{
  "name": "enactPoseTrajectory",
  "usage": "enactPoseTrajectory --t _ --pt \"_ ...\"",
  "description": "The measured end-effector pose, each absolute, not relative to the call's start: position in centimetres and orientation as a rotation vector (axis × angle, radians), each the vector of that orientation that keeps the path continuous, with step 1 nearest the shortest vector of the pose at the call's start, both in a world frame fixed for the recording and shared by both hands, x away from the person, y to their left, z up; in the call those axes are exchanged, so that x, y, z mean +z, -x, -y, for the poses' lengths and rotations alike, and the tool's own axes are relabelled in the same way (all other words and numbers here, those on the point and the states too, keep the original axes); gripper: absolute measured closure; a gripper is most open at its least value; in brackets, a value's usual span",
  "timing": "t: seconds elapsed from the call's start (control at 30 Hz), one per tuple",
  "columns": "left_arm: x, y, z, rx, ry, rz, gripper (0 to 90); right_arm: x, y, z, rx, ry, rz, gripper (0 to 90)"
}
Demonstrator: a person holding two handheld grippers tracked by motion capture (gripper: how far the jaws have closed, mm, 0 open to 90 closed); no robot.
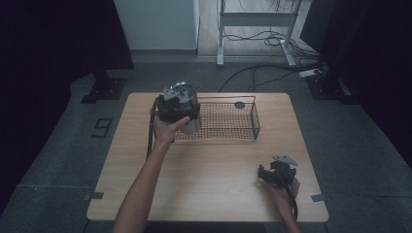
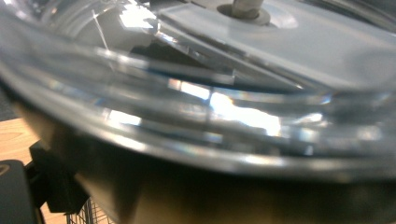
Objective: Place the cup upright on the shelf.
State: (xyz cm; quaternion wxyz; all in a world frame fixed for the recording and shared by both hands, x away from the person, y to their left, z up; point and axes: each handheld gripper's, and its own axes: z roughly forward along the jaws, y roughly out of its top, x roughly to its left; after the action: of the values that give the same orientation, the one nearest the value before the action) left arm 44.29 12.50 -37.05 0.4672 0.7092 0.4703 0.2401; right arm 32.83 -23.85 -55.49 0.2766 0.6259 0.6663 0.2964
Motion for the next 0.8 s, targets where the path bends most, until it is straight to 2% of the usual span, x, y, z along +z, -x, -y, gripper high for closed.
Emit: enactPoseTrajectory --t 0.47,0.8 --pt "-38.5 -47.9 -12.1 0.599 -1.738 -1.246 4.1 -55.5 -32.8 23.8 0.797 -1.684 -1.791 14.5" --pt "-39.4 -49.7 -11.1 0.609 -1.759 -1.250 4.0 -55.5 -32.8 23.8 0.800 -1.678 -1.794 15.1"
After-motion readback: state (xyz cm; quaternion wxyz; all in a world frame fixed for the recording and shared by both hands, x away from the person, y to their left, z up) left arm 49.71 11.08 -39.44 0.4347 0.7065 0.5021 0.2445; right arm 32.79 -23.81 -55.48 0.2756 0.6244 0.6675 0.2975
